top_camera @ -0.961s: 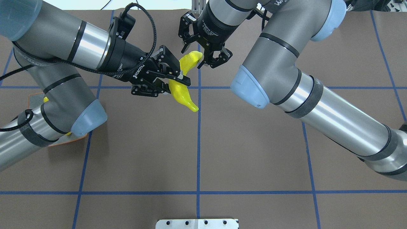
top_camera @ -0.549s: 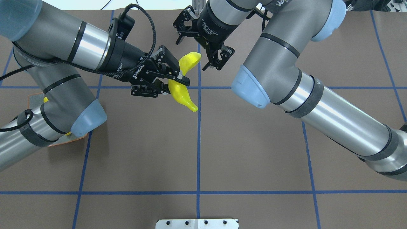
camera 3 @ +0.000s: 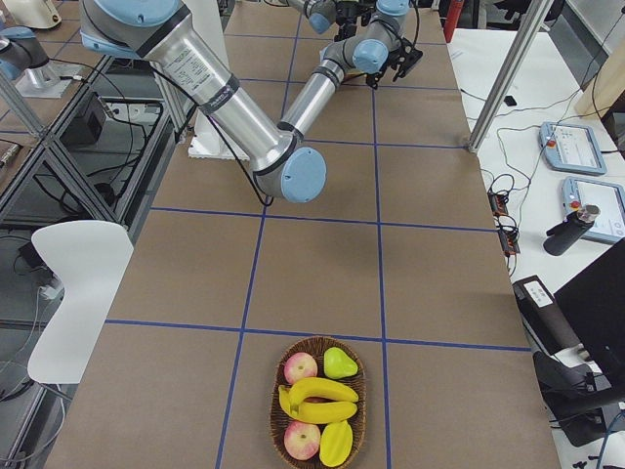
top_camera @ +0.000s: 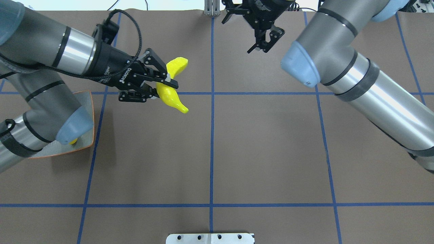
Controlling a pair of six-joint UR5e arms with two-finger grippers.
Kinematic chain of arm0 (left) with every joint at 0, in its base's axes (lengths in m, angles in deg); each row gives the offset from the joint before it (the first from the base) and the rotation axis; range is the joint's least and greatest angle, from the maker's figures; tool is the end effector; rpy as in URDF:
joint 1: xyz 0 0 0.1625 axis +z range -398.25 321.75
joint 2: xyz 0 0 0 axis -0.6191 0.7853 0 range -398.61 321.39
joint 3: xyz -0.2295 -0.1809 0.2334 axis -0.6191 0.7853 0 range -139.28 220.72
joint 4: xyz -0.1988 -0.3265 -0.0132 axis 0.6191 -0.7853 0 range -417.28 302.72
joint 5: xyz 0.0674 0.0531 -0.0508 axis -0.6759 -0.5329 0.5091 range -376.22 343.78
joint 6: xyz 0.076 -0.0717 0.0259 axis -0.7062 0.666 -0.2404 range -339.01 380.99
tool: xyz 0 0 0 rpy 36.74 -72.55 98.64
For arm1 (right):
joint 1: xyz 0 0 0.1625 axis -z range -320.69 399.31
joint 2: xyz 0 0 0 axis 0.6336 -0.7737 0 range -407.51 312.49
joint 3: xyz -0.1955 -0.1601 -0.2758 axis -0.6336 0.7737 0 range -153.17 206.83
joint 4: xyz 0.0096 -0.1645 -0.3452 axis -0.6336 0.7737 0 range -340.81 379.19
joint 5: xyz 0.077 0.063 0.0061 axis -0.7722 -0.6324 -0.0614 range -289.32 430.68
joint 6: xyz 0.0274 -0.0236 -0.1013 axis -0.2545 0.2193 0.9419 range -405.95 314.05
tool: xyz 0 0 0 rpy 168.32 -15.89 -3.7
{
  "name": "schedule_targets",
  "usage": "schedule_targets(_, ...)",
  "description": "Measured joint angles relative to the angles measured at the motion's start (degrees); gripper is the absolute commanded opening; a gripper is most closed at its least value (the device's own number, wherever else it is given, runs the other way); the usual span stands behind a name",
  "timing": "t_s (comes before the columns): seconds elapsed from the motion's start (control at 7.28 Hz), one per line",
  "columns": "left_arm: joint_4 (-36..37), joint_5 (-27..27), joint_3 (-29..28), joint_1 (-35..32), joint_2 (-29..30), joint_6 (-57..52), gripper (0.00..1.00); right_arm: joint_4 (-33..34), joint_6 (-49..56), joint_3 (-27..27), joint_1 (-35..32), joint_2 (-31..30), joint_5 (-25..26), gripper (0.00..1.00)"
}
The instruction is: Transfer all bananas from basket to plate
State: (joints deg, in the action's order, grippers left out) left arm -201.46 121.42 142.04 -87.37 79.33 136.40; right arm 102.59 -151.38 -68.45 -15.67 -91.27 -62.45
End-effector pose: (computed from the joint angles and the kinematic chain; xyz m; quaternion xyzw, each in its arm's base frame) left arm 0.2992 -0.4278 0.1622 -0.1342 0.7086 -0.1458 0.6772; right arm -0.3024 -0.5361 0.0975 -0.1495 -0.5337 0.3229 0.7672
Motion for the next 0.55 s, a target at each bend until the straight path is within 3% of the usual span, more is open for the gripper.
schedule_targets(0.27,-0.17,-0.09,4.04,-5.34,-9.69,0.58,0.00,-3.30,8.05,0.22,-4.90,-6.82,-2.78,1.00)
schedule_targets(0.55,-0.91,-0.59,7.65,-10.59,-19.70,0.72,0.00,-3.91,12.88,1.48,-6.15,-9.70,-2.52,1.00)
